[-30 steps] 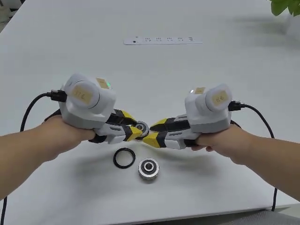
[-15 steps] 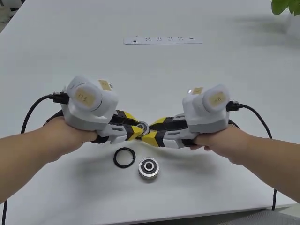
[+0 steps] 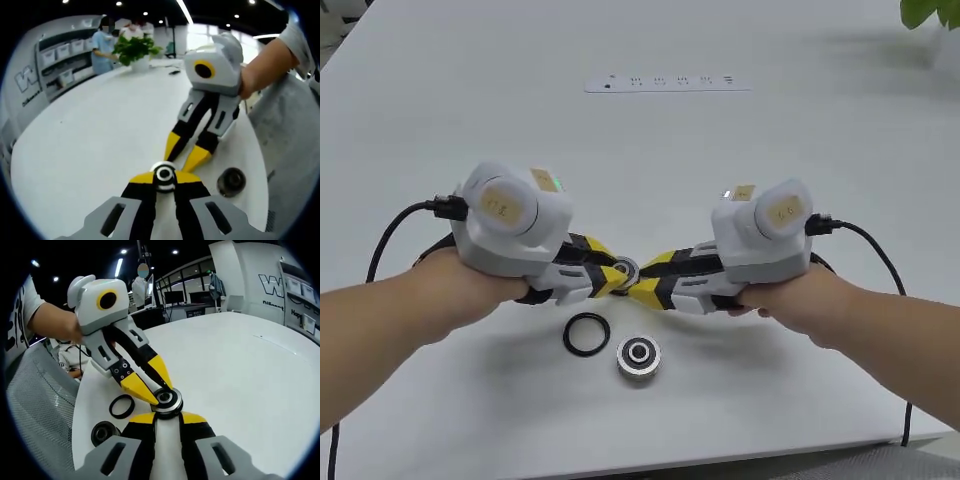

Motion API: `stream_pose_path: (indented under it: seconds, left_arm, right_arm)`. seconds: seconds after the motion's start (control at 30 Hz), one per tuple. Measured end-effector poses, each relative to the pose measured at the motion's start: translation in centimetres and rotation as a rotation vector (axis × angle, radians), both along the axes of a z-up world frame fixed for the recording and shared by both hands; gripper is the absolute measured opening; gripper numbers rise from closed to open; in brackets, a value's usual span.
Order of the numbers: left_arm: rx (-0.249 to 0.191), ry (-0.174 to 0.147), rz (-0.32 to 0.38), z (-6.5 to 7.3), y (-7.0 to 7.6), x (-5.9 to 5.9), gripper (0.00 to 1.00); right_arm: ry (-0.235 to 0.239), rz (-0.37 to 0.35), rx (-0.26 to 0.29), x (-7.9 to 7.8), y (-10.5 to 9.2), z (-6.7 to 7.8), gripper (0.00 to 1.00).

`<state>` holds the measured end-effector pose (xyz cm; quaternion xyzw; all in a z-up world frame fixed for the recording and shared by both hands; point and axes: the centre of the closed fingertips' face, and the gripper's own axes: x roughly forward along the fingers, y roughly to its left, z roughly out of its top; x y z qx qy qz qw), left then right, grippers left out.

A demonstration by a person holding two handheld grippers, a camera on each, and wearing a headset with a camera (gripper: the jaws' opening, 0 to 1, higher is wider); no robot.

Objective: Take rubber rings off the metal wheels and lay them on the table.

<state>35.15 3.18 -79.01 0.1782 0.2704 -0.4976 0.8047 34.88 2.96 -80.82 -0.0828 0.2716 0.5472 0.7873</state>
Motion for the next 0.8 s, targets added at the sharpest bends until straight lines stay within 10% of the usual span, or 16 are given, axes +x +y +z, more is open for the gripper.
stream_pose_path:
  seconds: [0.8]
  left_arm:
    - [0.021, -0.024, 0.015, -0.19, -0.02, 0.25, 0.13]
  right_arm:
    - [0.117, -0.112, 0.064, 0.2, -0.67, 0.04, 0.0]
